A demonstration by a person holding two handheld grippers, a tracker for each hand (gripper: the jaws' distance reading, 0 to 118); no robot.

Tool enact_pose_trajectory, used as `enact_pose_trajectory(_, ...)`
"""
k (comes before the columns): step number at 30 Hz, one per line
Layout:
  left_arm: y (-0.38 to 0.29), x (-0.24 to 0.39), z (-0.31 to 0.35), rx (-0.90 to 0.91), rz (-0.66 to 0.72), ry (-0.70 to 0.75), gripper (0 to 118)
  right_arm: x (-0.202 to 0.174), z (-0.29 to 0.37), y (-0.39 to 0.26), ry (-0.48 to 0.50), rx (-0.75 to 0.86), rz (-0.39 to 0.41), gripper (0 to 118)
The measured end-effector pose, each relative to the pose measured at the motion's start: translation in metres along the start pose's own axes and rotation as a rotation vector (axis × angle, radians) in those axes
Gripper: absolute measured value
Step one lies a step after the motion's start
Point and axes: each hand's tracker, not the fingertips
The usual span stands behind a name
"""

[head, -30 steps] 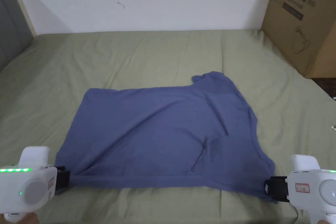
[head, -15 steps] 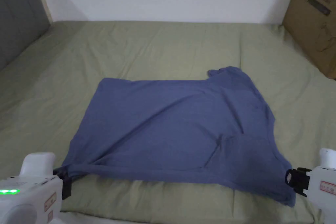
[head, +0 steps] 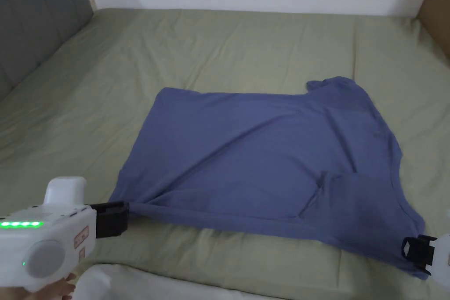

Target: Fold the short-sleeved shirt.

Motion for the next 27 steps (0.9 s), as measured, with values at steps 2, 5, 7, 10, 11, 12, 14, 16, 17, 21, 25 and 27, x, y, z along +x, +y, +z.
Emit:
enact_pose_trajectory(2,0.005,-0.005,-0.017,-0.043,0.008,0.004,97,0.002,-0.002,0.001,-0.003,-0.009,-0.002,0)
enact_pose_trajectory(5,0.003,-0.013,-0.034,-0.111,0.080,-0.044,5,0.004,-0.003,0.000,-0.016,-0.016,-0.006,0)
enact_pose_trajectory(7,-0.002,-0.012,-0.038,-0.112,0.045,-0.018,4,0.007,-0.002,0.000,-0.020,-0.017,-0.018,0)
enact_pose_trajectory(10,-0.004,-0.010,-0.033,-0.117,0.044,-0.057,4,0.011,0.001,0.000,-0.026,-0.019,-0.032,0)
enact_pose_trajectory(11,-0.005,-0.009,-0.029,-0.108,0.029,-0.049,4,0.012,0.001,0.000,-0.027,-0.021,-0.033,0)
enact_pose_trajectory(12,-0.003,-0.008,-0.027,-0.100,0.018,-0.026,4,0.012,0.002,0.000,-0.029,-0.022,-0.031,0)
enact_pose_trajectory(14,0.000,-0.008,-0.024,-0.089,0.027,-0.034,4,0.013,0.007,0.000,-0.028,-0.010,-0.025,1)
enact_pose_trajectory(16,0.005,-0.009,-0.022,-0.085,0.039,-0.034,4,0.012,0.010,0.001,-0.033,0.014,-0.013,44)
enact_pose_trajectory(17,0.007,-0.008,-0.021,-0.086,0.038,-0.032,4,0.012,0.013,0.002,-0.042,0.022,-0.007,71)
enact_pose_trajectory(21,0.010,-0.003,-0.015,-0.072,0.023,-0.034,4,0.019,0.007,0.006,-0.039,0.002,0.008,80)
enact_pose_trajectory(25,0.010,-0.003,-0.016,-0.076,0.005,-0.025,4,0.028,-0.012,0.001,-0.037,-0.056,-0.004,32)
enact_pose_trajectory(27,0.009,-0.004,-0.016,-0.078,0.015,-0.019,4,0.029,-0.020,-0.004,-0.034,-0.106,-0.002,1)
